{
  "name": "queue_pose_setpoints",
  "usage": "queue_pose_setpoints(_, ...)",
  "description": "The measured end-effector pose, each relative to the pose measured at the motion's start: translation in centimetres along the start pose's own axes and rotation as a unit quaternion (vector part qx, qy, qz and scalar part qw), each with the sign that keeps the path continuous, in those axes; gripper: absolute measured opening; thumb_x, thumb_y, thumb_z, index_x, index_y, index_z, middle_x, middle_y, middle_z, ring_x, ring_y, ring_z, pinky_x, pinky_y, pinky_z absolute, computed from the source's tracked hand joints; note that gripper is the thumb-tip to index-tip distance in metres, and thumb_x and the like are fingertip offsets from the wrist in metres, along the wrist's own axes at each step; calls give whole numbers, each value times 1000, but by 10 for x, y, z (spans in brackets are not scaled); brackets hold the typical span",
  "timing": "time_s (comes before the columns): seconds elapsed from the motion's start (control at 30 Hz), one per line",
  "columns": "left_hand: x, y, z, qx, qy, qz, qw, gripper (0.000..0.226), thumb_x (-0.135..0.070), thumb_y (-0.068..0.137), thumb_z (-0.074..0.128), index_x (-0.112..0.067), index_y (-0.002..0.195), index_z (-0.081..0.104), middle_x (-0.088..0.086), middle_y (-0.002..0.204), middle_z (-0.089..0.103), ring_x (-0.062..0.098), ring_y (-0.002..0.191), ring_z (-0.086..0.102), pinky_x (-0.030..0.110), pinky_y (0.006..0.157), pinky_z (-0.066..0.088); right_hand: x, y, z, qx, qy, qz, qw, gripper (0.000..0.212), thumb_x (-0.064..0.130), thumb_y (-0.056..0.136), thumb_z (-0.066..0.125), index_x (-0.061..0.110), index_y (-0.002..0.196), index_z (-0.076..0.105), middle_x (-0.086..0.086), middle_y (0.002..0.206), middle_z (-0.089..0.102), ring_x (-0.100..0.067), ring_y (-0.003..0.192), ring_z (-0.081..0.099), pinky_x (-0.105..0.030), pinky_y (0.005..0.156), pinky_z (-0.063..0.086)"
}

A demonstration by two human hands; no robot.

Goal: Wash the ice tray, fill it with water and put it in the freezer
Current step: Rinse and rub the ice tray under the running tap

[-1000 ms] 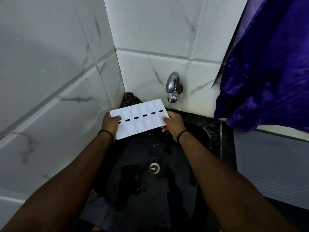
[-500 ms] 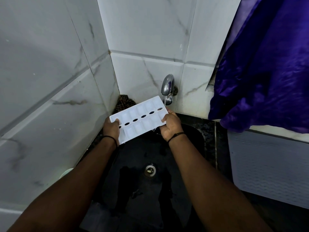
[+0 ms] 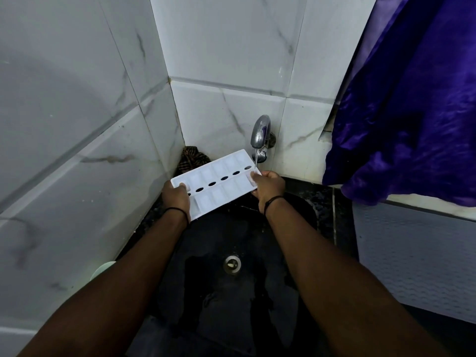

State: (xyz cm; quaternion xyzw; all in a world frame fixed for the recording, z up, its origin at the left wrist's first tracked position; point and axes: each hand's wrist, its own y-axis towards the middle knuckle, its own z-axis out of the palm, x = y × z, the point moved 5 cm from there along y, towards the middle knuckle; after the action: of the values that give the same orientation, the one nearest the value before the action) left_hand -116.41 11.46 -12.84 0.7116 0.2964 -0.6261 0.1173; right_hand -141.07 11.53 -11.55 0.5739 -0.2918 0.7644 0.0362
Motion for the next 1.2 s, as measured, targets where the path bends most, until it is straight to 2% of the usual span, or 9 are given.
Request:
queue_pose_setpoints(0.17, 3, -2, 3, -9, -3, 10, 1000, 28, -4, 92, 48, 2, 118, 53, 21, 117, 60, 33, 102, 61, 38, 89, 52, -23, -14, 3, 100, 106, 114, 983, 23, -7, 92, 54, 11, 104, 57, -8, 91, 67, -20, 78, 65, -33, 65, 56)
queue_pose_setpoints(0.27, 4, -13, 9, 0, -41, 19, 999, 26, 0, 92, 45, 4, 117, 52, 13, 103, 57, 15, 74, 58, 14, 60, 50, -32, -21, 4, 63, 139, 102, 983, 30, -3, 93, 58, 8, 121, 60, -10, 109, 68, -24, 93, 66, -32, 63, 56)
queue_pose_setpoints(0.33, 3, -18, 10, 4, -53, 22, 998, 23, -1, 91, 45, -2, 112, 54, 6, 95, 56, 12, 72, 54, 13, 53, 45, -34, -24, 2, 17, 149, 74, 986, 32, -1, 91, 64, 4, 123, 60, -13, 115, 68, -25, 95, 66, -28, 55, 57)
queue_pose_setpoints(0.43, -1, -26, 13, 8, -59, 32, 998, 20, -2, 88, 45, -5, 104, 56, 7, 94, 56, 19, 85, 55, 23, 66, 46, -35, -27, 1, -29, 158, 47, 986, 29, 3, 88, 69, 5, 117, 64, -14, 115, 69, -25, 91, 67, -30, 60, 58)
queue_pose_setpoints(0.53, -2, -32, 20, 17, -76, 23, 997, 18, 2, 84, 44, -7, 96, 52, 8, 94, 56, 20, 84, 54, 28, 73, 45, -34, -29, 7, -40, 196, 60, 978, 24, 5, 90, 68, 7, 113, 64, -15, 119, 69, -28, 98, 68, -44, 84, 57)
queue_pose_setpoints(0.7, -1, -27, 13, -1, -76, 18, 997, 29, 4, 86, 42, 4, 113, 53, 15, 107, 58, 21, 91, 55, 29, 79, 46, -26, -36, 23, 37, 152, 135, 978, 33, 4, 94, 61, 12, 126, 58, -10, 124, 66, -29, 112, 64, -48, 93, 52)
queue_pose_setpoints(0.9, -2, -19, 3, 2, -77, 22, 997, 28, 2, 85, 46, 4, 112, 54, 22, 111, 60, 24, 90, 57, 27, 75, 45, -19, -45, 21, 95, 155, 164, 970, 45, -13, 91, 28, 9, 122, 54, -10, 95, 64, -21, 66, 63, -36, 59, 60)
queue_pose_setpoints(1.03, -11, -16, 5, 21, -69, 40, 997, 27, -2, 88, 45, 2, 113, 55, 23, 116, 61, 22, 89, 56, 28, 74, 47, -22, -48, 17, 101, 206, 135, 964, 46, -12, 89, 30, 8, 122, 55, -15, 112, 65, -26, 83, 66, -40, 69, 59)
queue_pose_setpoints(1.2, -9, -21, 14, 39, -59, 39, 997, 27, -1, 89, 45, 2, 114, 55, 22, 116, 60, 21, 88, 56, 28, 72, 46, -25, -53, 11, 56, 179, 97, 977, 34, 5, 96, 58, 6, 130, 57, -14, 123, 66, -29, 106, 67, -33, 60, 59)
